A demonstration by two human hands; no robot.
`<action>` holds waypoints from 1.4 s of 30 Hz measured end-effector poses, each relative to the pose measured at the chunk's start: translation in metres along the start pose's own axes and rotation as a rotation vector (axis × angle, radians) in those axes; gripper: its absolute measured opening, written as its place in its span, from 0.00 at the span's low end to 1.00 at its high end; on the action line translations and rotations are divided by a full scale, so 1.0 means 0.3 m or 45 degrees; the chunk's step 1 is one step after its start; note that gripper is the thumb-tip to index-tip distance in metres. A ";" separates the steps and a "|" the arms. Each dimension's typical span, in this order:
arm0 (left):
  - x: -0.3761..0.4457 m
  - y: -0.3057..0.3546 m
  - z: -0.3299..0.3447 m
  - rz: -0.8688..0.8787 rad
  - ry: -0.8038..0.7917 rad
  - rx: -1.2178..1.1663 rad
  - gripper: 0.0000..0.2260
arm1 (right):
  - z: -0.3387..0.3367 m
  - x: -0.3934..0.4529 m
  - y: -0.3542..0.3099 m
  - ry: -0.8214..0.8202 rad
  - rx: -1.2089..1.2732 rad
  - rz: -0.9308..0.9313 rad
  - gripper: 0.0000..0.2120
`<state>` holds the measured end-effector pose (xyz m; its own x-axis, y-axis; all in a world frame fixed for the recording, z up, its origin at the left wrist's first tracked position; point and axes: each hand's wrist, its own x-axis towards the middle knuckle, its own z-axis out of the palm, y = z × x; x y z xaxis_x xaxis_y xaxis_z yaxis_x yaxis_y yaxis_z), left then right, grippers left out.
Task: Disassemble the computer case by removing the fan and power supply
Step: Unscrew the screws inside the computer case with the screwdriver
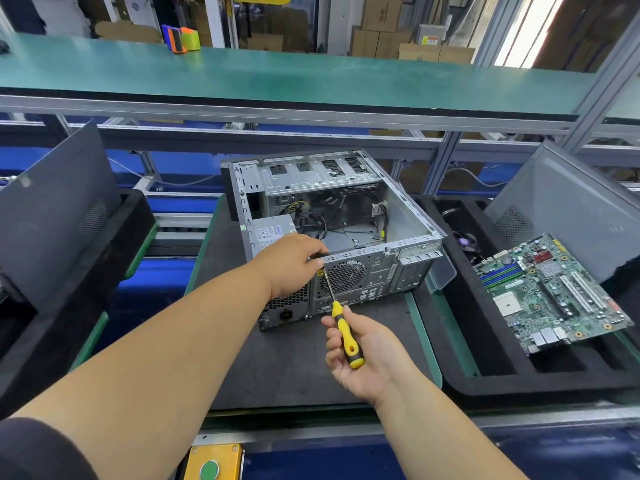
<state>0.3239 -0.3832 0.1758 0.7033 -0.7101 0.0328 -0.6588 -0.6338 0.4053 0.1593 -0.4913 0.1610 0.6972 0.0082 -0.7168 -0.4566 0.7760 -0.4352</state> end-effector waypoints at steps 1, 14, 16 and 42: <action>-0.001 0.001 0.000 -0.001 -0.001 0.003 0.11 | 0.000 -0.001 -0.001 0.006 0.001 0.005 0.19; -0.004 0.004 -0.001 0.001 0.007 -0.017 0.11 | 0.029 0.032 0.026 0.298 -0.392 -0.323 0.17; -0.004 0.003 -0.002 -0.003 0.009 -0.020 0.12 | 0.026 0.039 0.028 0.388 -0.645 -0.454 0.17; -0.006 0.000 -0.002 0.003 0.011 -0.023 0.12 | 0.008 0.010 -0.009 -0.263 0.084 0.094 0.18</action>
<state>0.3228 -0.3818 0.1763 0.7043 -0.7087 0.0415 -0.6554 -0.6267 0.4216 0.1639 -0.4918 0.1613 0.7647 0.1897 -0.6158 -0.4780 0.8079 -0.3447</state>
